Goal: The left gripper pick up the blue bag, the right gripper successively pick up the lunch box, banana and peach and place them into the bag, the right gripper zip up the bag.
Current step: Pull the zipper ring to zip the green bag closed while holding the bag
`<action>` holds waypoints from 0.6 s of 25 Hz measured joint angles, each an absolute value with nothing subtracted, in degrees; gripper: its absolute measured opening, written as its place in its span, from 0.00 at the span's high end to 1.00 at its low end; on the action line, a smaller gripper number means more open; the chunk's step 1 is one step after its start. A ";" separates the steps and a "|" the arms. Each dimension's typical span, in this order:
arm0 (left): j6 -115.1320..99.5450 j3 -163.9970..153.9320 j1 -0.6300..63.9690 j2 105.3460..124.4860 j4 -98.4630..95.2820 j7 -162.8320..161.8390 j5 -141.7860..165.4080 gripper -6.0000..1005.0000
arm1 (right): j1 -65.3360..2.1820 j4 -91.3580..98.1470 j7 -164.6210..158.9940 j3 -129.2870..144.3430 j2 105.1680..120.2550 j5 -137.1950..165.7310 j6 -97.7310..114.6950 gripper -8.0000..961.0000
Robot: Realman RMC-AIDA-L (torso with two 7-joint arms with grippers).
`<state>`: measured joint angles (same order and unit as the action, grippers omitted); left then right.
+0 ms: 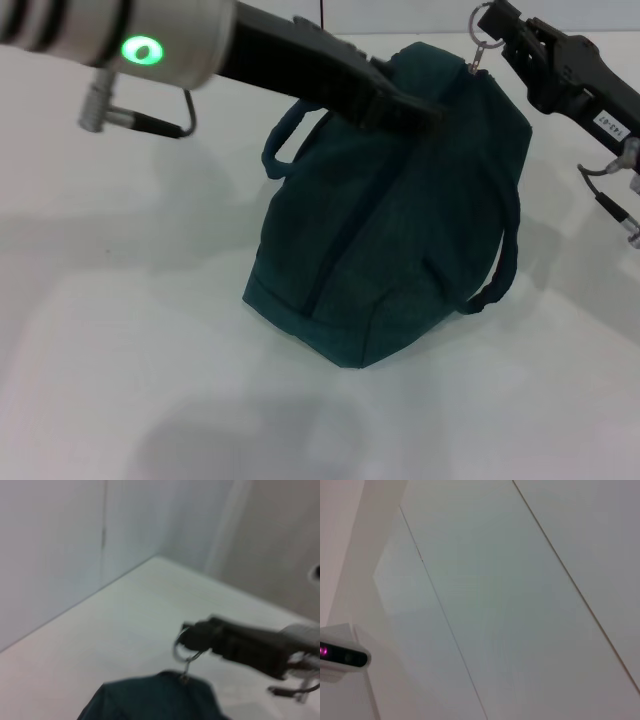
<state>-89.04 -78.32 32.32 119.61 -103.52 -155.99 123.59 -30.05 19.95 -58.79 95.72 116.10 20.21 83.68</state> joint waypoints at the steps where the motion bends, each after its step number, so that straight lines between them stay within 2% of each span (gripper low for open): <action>1: -88.53 -80.91 32.92 119.61 -104.39 -159.03 127.17 0.31 | -30.10 19.95 -58.79 95.74 116.10 20.20 83.66 0.86; 15: -86.09 -89.01 35.15 119.70 -104.94 -166.40 135.24 0.33 | -30.48 19.96 -58.80 96.07 116.19 20.37 83.48 0.85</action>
